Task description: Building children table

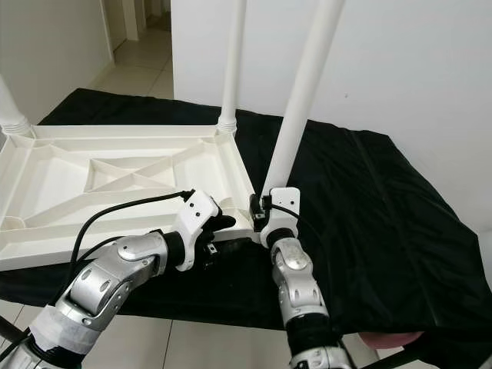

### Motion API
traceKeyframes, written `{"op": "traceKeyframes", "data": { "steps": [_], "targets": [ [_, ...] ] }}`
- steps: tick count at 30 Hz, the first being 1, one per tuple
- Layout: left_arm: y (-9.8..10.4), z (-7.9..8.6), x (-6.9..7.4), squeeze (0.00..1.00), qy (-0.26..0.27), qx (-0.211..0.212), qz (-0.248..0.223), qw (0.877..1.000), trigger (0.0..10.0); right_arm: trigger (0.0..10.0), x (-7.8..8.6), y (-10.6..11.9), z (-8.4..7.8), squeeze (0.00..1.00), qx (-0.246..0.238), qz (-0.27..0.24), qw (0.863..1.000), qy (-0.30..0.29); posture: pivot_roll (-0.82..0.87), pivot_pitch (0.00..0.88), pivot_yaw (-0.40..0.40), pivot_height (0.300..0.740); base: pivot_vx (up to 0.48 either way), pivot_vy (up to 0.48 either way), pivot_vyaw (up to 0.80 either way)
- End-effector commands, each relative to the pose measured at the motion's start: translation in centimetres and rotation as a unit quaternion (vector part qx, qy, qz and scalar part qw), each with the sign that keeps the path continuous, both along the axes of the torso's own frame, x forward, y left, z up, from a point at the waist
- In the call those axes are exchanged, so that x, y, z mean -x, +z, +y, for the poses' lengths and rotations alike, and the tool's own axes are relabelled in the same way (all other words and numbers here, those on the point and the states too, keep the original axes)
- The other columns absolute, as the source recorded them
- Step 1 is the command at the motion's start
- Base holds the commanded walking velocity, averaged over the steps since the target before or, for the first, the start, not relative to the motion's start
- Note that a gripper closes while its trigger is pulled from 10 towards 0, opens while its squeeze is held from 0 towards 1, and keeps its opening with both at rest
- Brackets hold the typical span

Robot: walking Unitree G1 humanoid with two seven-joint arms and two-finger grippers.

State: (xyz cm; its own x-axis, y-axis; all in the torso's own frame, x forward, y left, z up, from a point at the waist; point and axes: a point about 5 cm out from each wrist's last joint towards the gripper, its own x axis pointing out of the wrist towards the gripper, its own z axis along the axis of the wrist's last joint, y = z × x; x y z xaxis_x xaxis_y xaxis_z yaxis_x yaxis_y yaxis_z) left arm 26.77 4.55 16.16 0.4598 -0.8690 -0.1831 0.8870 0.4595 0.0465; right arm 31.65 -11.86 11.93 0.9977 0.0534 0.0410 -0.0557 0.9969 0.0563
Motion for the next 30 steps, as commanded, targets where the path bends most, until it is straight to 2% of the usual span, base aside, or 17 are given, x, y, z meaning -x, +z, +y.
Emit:
{"op": "traceKeyframes", "data": {
  "steps": [1,3,5,9,10,12,13,16,23,27,28,29,30],
  "targets": [
    [0.1,-0.3,0.0,0.00,-0.015,-0.003,-0.005,1.000,10.0,10.0,0.5,-1.4,-1.2,0.00,0.027,0.033,0.998,-0.045,0.02,0.000,-0.119,0.740,0.000,0.000,0.00],
    [0.1,-0.3,0.0,0.00,-0.015,-0.003,-0.005,1.000,10.0,10.0,0.8,-1.4,-0.8,0.00,0.032,0.033,0.997,-0.057,0.03,0.000,-0.118,0.740,0.000,0.000,0.00],
    [0.1,-0.4,0.0,0.00,-0.015,-0.002,-0.005,1.000,10.0,10.0,1.1,-1.4,-0.2,0.00,0.016,0.036,0.998,-0.046,0.02,0.000,-0.117,0.740,0.000,0.000,0.00],
    [0.1,-0.4,0.0,0.00,-0.017,-0.001,-0.005,1.000,10.0,10.0,1.2,-1.3,-0.1,0.00,0.011,0.037,0.998,-0.041,0.02,0.000,-0.117,0.740,0.000,0.000,0.00],
    [0.1,-0.4,0.1,0.00,-0.017,-0.001,-0.005,1.000,10.0,10.0,1.2,-1.3,-0.1,0.30,0.010,0.037,0.998,-0.042,0.02,0.000,-0.118,0.740,0.000,0.000,0.00],
    [0.1,-0.5,0.1,0.00,-0.018,-0.001,-0.005,1.000,10.0,10.0,1.3,-1.3,-0.1,0.30,0.010,0.036,0.998,-0.043,0.02,0.000,-0.118,0.740,0.000,0.000,0.00],
    [0.1,-0.5,0.0,0.00,-0.017,-0.001,-0.004,1.000,10.0,10.0,1.3,-1.1,-0.1,1.00,0.005,0.032,0.999,-0.042,0.02,0.000,-0.118,0.740,0.000,0.000,0.00],
    [0.0,-0.6,0.1,0.00,-0.017,0.000,-0.005,1.000,10.0,10.0,1.3,-0.9,-0.4,1.00,-0.005,0.013,0.999,-0.029,0.02,0.000,-0.122,0.740,0.000,0.000,0.00],
    [0.1,-0.5,0.1,0.00,-0.017,-0.001,-0.004,1.000,10.0,10.0,1.2,-1.2,-1.6,1.00,-0.013,0.017,1.000,-0.011,0.03,0.000,-0.124,0.740,0.000,0.000,0.00],
    [0.0,-0.5,0.0,0.00,-0.017,-0.003,-0.005,1.000,10.0,10.0,0.9,-1.0,-2.3,1.00,0.008,0.006,1.000,0.027,0.03,0.000,-0.125,0.740,0.000,0.000,0.00],
    [0.0,-0.5,0.0,0.00,-0.017,-0.003,-0.006,1.000,10.0,10.0,0.8,-0.8,-2.6,0.16,0.022,-0.003,0.999,0.048,0.03,0.000,-0.125,0.740,0.000,0.000,0.00],
    [0.0,-0.5,0.0,0.00,-0.018,-0.003,-0.006,1.000,10.0,10.0,0.7,-0.7,-3.0,0.00,0.026,-0.010,0.998,0.060,0.03,0.000,-0.124,0.740,0.000,0.000,0.00],
    [0.0,-0.5,0.0,0.00,-0.018,-0.004,-0.007,1.000,10.0,10.0,0.5,-0.5,-3.2,0.00,0.026,-0.015,0.997,0.076,0.03,0.000,-0.125,0.740,0.000,0.000,0.00]
  ]
}}
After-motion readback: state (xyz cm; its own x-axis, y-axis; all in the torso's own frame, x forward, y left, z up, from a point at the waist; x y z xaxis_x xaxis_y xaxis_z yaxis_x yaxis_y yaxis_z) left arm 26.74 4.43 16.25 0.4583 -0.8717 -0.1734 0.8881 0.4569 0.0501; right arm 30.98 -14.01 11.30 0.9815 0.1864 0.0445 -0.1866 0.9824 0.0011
